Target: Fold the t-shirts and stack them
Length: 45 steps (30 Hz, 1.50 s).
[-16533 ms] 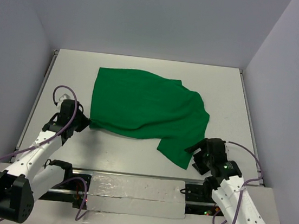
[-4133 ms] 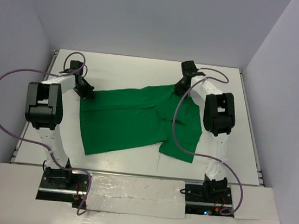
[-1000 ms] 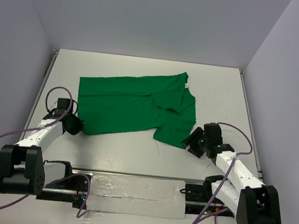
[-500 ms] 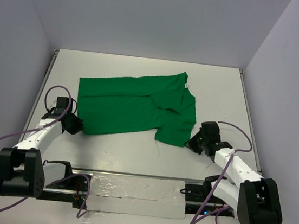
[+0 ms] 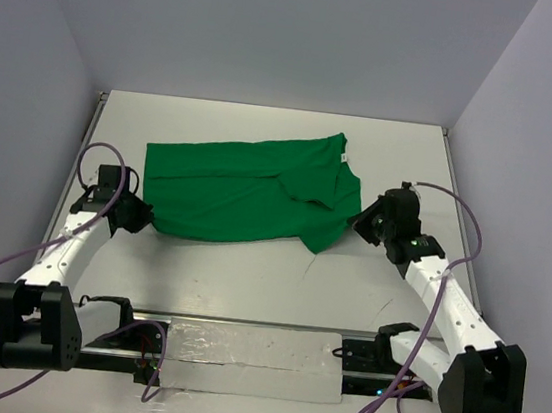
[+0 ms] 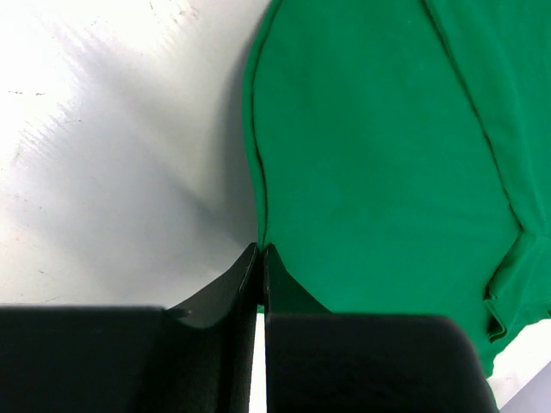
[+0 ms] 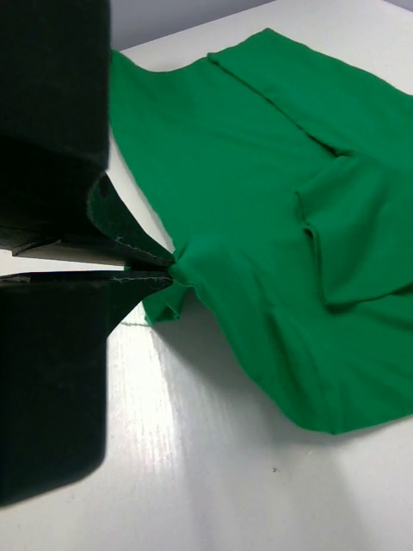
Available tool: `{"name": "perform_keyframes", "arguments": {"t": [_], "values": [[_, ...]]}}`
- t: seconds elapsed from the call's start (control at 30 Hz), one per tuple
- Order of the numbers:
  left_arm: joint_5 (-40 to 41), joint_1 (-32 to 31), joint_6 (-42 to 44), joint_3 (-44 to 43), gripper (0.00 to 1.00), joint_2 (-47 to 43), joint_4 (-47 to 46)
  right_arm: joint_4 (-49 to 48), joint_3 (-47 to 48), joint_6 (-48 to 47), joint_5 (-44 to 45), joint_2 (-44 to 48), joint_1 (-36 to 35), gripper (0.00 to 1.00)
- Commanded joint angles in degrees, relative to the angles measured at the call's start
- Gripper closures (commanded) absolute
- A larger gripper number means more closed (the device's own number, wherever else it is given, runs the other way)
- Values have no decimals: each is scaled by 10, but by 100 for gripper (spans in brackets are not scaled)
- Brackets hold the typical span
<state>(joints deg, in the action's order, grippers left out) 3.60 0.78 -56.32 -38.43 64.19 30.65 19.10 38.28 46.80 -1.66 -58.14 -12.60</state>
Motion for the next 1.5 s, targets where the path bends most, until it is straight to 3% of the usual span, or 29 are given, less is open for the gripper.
{"name": "perform_keyframes", "arguments": {"t": [0.0,0.3,0.37,0.4,0.43,0.47,0.5,0.57,0.7,0.8,0.93,1.23,1.27,1.33,1.47], "values": [[-2,-2,11,-26,90,15,8,-10,41,-9,12,-29,-3,91],[14,-2,-4,22,88,3,30,-20,26,-7,3,-31,-3,91],[19,-2,-15,30,70,12,35,-22,19,-5,1,-29,-3,91],[20,-2,-18,34,56,17,35,-22,13,-4,-1,-28,-3,91],[17,-2,-22,42,30,21,31,-23,10,-2,-2,-27,-3,91],[12,-2,-22,48,20,22,27,-24,7,-2,-3,-25,-3,91],[8,-2,-21,53,13,23,24,-24,5,-2,-3,-24,-3,91],[8,-2,-21,61,13,22,21,-23,2,-2,-1,-22,-2,91],[16,-2,-24,70,24,13,16,-24,1,-2,-3,-23,-3,91],[21,-2,-24,74,41,16,1,-27,2,-1,-6,-26,-3,91],[17,-2,-22,80,55,44,-29,-27,2,0,-8,-30,-3,91],[20,-2,-32,98,58,63,-41,-28,1,0,-6,-32,-3,91],[20,-2,-32,100,63,61,-40,-28,2,0,-6,-32,-3,91],[22,-2,-33,98,87,53,-33,-28,3,1,-4,-33,-3,91],[19,-2,-28,84,90,25,-15,-25,9,-1,-3,-32,-3,91]]}}
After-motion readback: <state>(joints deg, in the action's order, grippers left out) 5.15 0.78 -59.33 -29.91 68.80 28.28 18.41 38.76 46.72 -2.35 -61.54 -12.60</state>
